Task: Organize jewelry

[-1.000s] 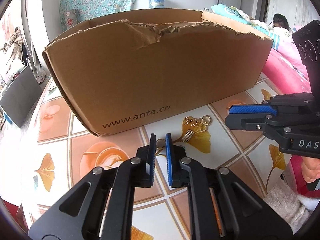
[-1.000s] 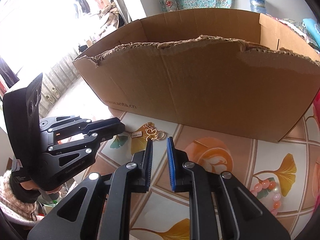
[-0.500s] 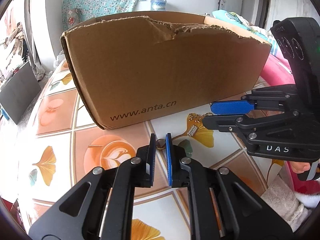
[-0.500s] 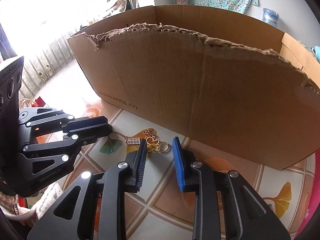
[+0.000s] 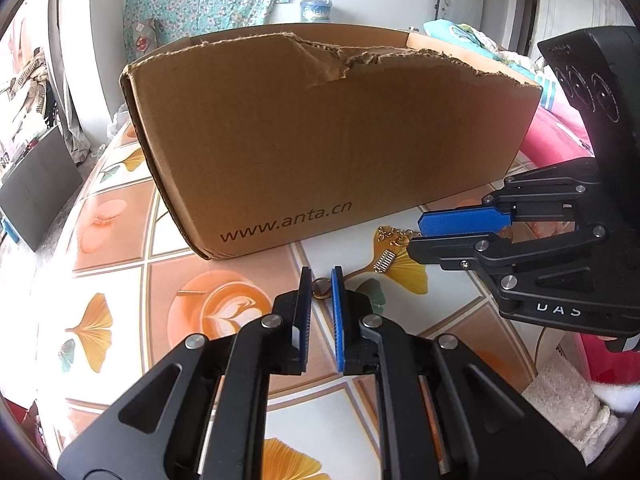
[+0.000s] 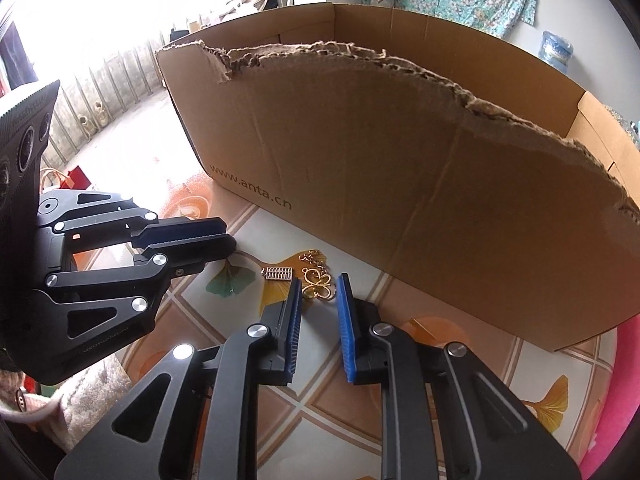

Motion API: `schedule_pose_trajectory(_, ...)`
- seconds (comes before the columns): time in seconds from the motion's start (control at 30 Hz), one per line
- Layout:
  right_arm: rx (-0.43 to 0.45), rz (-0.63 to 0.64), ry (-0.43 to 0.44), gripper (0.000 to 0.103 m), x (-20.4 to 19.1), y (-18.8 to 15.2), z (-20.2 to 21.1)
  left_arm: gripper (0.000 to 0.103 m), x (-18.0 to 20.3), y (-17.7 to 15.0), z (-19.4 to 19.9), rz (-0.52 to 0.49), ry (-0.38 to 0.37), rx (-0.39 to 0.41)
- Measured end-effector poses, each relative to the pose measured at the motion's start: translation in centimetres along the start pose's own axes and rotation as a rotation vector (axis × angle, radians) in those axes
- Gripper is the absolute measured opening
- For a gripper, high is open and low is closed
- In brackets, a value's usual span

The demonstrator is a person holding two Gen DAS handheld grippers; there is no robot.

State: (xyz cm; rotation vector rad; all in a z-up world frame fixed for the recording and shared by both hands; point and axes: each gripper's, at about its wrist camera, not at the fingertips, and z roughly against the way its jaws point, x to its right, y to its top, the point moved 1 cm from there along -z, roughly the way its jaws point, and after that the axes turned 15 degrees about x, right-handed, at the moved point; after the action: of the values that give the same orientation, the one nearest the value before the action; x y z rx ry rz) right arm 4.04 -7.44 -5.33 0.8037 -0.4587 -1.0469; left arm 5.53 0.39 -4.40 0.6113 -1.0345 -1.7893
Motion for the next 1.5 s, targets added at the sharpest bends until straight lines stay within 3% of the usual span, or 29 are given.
schedule_pose_trajectory(0.1,0.025,0.008,0.008,0.018,0.0,0.1,1.1,0.009,0.0,0.0,0.0,-0.001,0.000,-0.002)
schedule_pose_trajectory(0.47,0.004,0.039,-0.003,0.019,-1.1,-0.1,-0.6,0.009,0.0,0.0,0.0,-0.004,0.000,-0.003)
schedule_pose_trajectory(0.7,0.006,0.020,-0.011,0.006,-0.2,-0.2,-0.1,0.009,0.0,0.0,0.0,-0.004,0.003,-0.003)
schedule_pose_trajectory(0.9,0.048,-0.026,-0.013,0.004,0.5,0.1,1.1,0.007,-0.1,0.0,0.1,0.000,0.003,-0.002)
schedule_pose_trajectory(0.93,0.059,-0.046,-0.008,0.004,0.8,0.2,1.6,0.000,-0.1,0.0,0.1,-0.002,0.009,0.000)
schedule_pose_trajectory(1.1,0.118,-0.162,0.021,0.004,2.8,0.9,3.8,0.000,-0.6,0.0,0.1,0.027,-0.014,0.007)
schedule_pose_trajectory(1.3,0.119,-0.191,0.050,0.004,3.1,0.5,4.1,0.000,-0.6,0.0,0.7,0.020,-0.032,0.021)
schedule_pose_trajectory(1.4,0.089,-0.160,0.058,0.009,2.4,0.4,3.5,0.000,-0.7,0.0,1.0,0.008,-0.034,0.026)
schedule_pose_trajectory(1.5,0.073,-0.145,0.065,0.022,1.6,-0.1,3.1,0.000,-0.7,0.0,1.4,0.004,-0.039,0.028)
